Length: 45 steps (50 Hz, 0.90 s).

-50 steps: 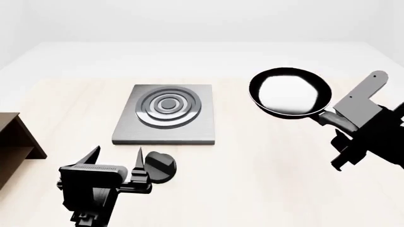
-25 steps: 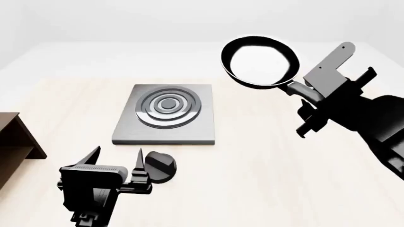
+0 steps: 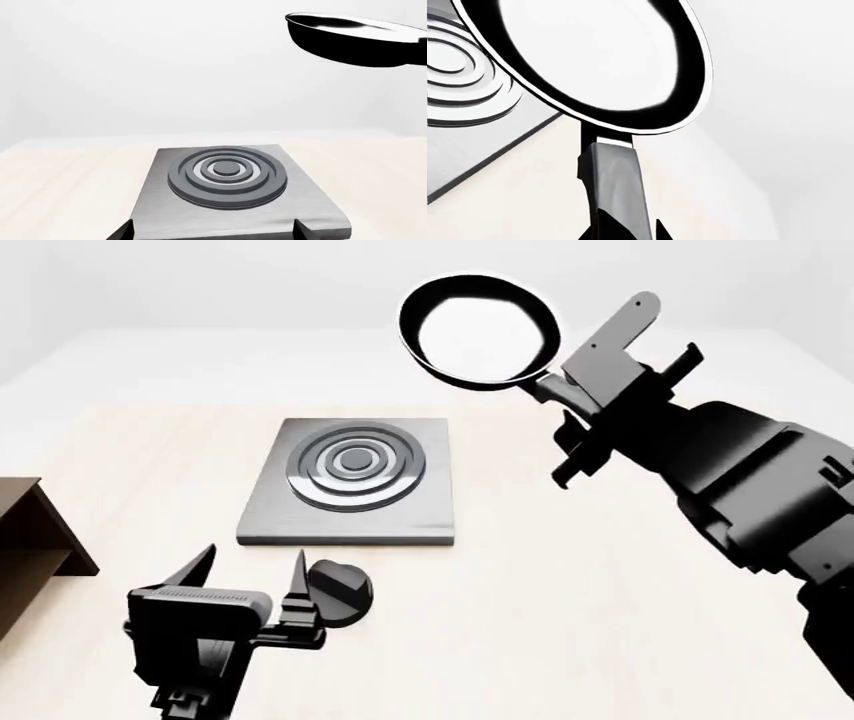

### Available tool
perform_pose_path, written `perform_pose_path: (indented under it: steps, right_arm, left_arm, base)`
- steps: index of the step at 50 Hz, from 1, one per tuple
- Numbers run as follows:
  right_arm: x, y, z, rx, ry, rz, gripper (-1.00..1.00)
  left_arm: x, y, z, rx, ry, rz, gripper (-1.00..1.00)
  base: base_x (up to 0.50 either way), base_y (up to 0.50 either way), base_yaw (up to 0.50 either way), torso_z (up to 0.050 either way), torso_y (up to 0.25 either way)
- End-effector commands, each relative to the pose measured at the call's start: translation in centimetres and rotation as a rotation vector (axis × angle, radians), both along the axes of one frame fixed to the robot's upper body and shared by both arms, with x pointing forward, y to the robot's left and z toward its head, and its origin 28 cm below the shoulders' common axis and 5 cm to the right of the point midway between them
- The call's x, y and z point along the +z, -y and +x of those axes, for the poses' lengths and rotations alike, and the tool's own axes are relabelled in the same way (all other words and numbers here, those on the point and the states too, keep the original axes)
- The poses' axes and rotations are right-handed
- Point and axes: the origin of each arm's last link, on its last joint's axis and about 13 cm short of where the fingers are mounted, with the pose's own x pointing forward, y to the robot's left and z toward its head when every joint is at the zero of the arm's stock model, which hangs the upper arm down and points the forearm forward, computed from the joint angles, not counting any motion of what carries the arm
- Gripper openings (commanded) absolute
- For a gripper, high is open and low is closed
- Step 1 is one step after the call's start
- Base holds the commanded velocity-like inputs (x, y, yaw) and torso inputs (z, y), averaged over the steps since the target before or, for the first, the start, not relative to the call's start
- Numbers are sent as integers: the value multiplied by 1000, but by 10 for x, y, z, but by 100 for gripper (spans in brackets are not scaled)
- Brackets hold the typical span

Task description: Turn on the stove and put the frying pan on it.

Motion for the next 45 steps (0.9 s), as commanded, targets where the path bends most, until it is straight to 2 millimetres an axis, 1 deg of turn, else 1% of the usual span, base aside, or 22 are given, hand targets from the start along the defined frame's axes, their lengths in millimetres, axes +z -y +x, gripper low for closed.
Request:
perform_pose_path:
  steps: [1,4,10,15,23,29,33,40,45]
  right_arm:
    - [19,-25,16,-12,160,-35,-100]
    - [16,-32,21,-7,163,-30,-100]
    - [16,-47,24,21,173,-32,-100]
    - [9,-59,27,46,174,-38,-100]
    - [5,-80,32,69,180,-26,-100]
    - [9,-95,35,73,207,-16,-100]
    - [11,-103,35,78,206,-14,-100]
    - [8,-112,38,83,201,-32,-100]
    - [6,-116,39,88,195,-37,-100]
  left_arm:
    - [1,2,-1,-16,14,-6,100]
    - [1,2,-1,-15,16,4,100]
    - [1,3,-1,-13,18,13,100]
    - [0,3,-2,-16,16,3,100]
    - [0,3,-3,-31,37,4,100]
    - [1,3,-4,-50,33,-7,100]
    - [-1,4,-6,-61,37,-6,100]
    - [0,3,-7,-62,52,-4,100]
    - [1,3,-7,-59,59,-2,100]
  base:
    - [0,0,0,0,0]
    - [0,0,0,0,0]
    - [0,0,0,0,2]
    - [0,0,0,3,2]
    - [0,0,0,0,3]
    - [0,0,0,0,2]
    - [0,0,0,0,0]
    - [0,0,0,0,1]
    - [2,0,0,0,-226]
